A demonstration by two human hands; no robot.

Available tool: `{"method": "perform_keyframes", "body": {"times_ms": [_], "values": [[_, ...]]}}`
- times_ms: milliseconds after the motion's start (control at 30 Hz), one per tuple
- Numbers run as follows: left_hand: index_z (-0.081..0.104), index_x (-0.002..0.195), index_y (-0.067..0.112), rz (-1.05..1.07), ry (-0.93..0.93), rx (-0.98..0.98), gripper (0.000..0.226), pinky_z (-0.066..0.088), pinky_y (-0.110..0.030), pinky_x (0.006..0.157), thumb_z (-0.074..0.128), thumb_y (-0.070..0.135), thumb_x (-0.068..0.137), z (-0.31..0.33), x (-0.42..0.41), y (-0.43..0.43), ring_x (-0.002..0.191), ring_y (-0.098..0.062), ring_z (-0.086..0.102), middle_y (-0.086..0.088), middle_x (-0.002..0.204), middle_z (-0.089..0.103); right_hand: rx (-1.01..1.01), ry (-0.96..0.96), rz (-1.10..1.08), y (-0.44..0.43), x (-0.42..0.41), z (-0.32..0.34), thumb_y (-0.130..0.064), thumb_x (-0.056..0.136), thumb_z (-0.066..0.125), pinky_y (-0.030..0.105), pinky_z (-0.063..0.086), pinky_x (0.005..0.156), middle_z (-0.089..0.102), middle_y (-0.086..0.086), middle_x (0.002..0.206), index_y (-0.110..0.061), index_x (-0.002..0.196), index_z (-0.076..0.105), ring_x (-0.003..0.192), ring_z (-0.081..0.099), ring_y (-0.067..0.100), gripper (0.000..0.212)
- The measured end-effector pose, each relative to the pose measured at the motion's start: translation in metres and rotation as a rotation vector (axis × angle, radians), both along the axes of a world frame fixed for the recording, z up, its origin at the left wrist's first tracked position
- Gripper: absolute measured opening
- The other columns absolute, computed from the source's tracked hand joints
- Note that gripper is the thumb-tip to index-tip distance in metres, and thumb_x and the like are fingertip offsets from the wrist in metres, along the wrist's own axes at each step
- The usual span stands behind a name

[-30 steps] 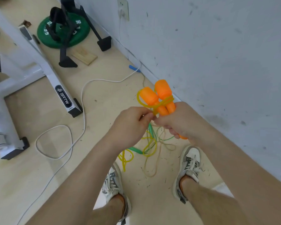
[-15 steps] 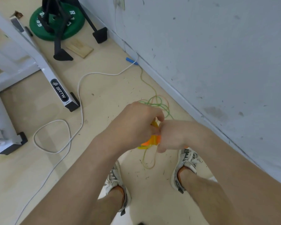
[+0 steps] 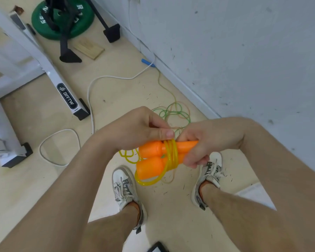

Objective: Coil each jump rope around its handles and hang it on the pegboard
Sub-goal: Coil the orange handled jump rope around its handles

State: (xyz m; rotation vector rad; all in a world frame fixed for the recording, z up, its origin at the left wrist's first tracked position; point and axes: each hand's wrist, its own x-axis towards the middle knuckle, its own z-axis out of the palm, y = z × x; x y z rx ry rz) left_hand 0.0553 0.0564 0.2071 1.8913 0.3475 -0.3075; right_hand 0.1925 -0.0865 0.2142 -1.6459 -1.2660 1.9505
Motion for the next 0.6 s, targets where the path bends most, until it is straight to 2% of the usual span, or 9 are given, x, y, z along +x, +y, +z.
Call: {"method": "perform_keyframes", "body": {"times_ms": [100, 200, 300, 367, 400, 433, 467, 500, 600], "values": [[0.073, 0.075, 0.018, 0.028, 0.009, -0.129, 0.024, 0.046, -0.018, 0.055, 0.064, 0.039, 0.078, 0.001, -0.002, 0.004, 0.059, -0.003, 0.056, 0.002, 0.063, 0.065, 0.061, 0.058, -0.05, -0.002, 0.004, 0.001, -0.019, 0.084, 0.074, 0.025, 0.047, 0.059, 0.065, 0.002, 0.069, -0.018, 0.074, 0.068, 0.06, 0.056, 0.012, 0.012], [0.072, 0.073, 0.009, -0.05, 0.055, -0.285, 0.045, 0.044, -0.021, 0.055, 0.071, 0.054, 0.075, -0.003, -0.005, 0.006, 0.057, -0.01, 0.052, -0.005, 0.063, 0.06, 0.086, 0.109, -0.024, -0.002, 0.0, 0.004, -0.017, 0.078, 0.079, 0.022, 0.045, 0.052, 0.064, 0.004, 0.065, -0.016, 0.074, 0.069, 0.054, 0.053, 0.013, 0.011], [0.067, 0.058, 0.019, -0.004, 0.034, -0.5, 0.042, 0.045, -0.019, 0.048, 0.077, 0.06, 0.061, -0.003, -0.002, 0.008, 0.047, -0.006, 0.052, 0.004, 0.054, 0.057, 0.136, 0.183, -0.118, -0.003, 0.002, 0.008, -0.015, 0.072, 0.077, 0.022, 0.042, 0.047, 0.061, 0.007, 0.062, -0.002, 0.081, 0.067, 0.05, 0.05, 0.016, 0.019], [0.068, 0.052, 0.022, 0.136, 0.054, -0.646, 0.045, 0.047, -0.02, 0.045, 0.088, 0.06, 0.04, -0.001, 0.0, 0.004, 0.047, -0.007, 0.056, 0.005, 0.053, 0.06, 0.16, 0.255, -0.222, -0.003, 0.003, 0.008, -0.011, 0.074, 0.073, 0.022, 0.037, 0.044, 0.058, 0.005, 0.058, 0.008, 0.09, 0.062, 0.045, 0.046, 0.014, 0.028], [0.068, 0.05, 0.024, 0.209, 0.041, -0.667, 0.041, 0.045, -0.018, 0.045, 0.09, 0.057, 0.039, -0.003, 0.0, 0.0, 0.046, -0.007, 0.055, 0.005, 0.053, 0.06, 0.164, 0.298, -0.279, -0.003, 0.002, 0.006, -0.01, 0.075, 0.072, 0.021, 0.033, 0.043, 0.058, 0.003, 0.057, 0.013, 0.095, 0.059, 0.042, 0.045, 0.012, 0.033], [0.066, 0.048, 0.025, 0.262, 0.015, -0.648, 0.034, 0.04, -0.018, 0.045, 0.086, 0.052, 0.054, -0.006, 0.0, -0.005, 0.044, -0.008, 0.05, 0.003, 0.05, 0.056, 0.167, 0.33, -0.34, -0.001, 0.0, 0.005, -0.01, 0.076, 0.07, 0.021, 0.03, 0.042, 0.061, 0.003, 0.06, 0.016, 0.098, 0.057, 0.041, 0.043, 0.01, 0.037], [0.061, 0.046, 0.025, 0.307, -0.008, -0.591, 0.036, 0.035, -0.019, 0.047, 0.072, 0.043, 0.075, -0.009, 0.001, -0.009, 0.043, -0.012, 0.042, -0.002, 0.048, 0.048, 0.176, 0.345, -0.406, 0.001, -0.003, 0.002, -0.01, 0.077, 0.069, 0.02, 0.027, 0.042, 0.065, 0.005, 0.065, 0.017, 0.098, 0.056, 0.04, 0.043, 0.009, 0.037], [0.055, 0.046, 0.024, 0.348, -0.032, -0.521, 0.043, 0.031, -0.021, 0.049, 0.058, 0.032, 0.087, -0.011, 0.003, -0.013, 0.045, -0.019, 0.034, -0.007, 0.05, 0.042, 0.184, 0.338, -0.471, 0.004, -0.005, 0.001, -0.01, 0.077, 0.069, 0.019, 0.026, 0.042, 0.067, 0.008, 0.068, 0.016, 0.095, 0.057, 0.04, 0.042, 0.01, 0.034], [0.053, 0.052, 0.021, 0.405, -0.082, -0.272, 0.038, 0.023, -0.023, 0.047, 0.041, 0.019, 0.087, -0.017, 0.012, -0.018, 0.047, -0.016, 0.028, -0.008, 0.05, 0.038, 0.211, 0.26, -0.697, 0.01, -0.009, -0.001, -0.006, 0.079, 0.07, 0.017, 0.023, 0.039, 0.059, 0.01, 0.062, 0.003, 0.082, 0.061, 0.04, 0.038, 0.011, 0.013]]}}
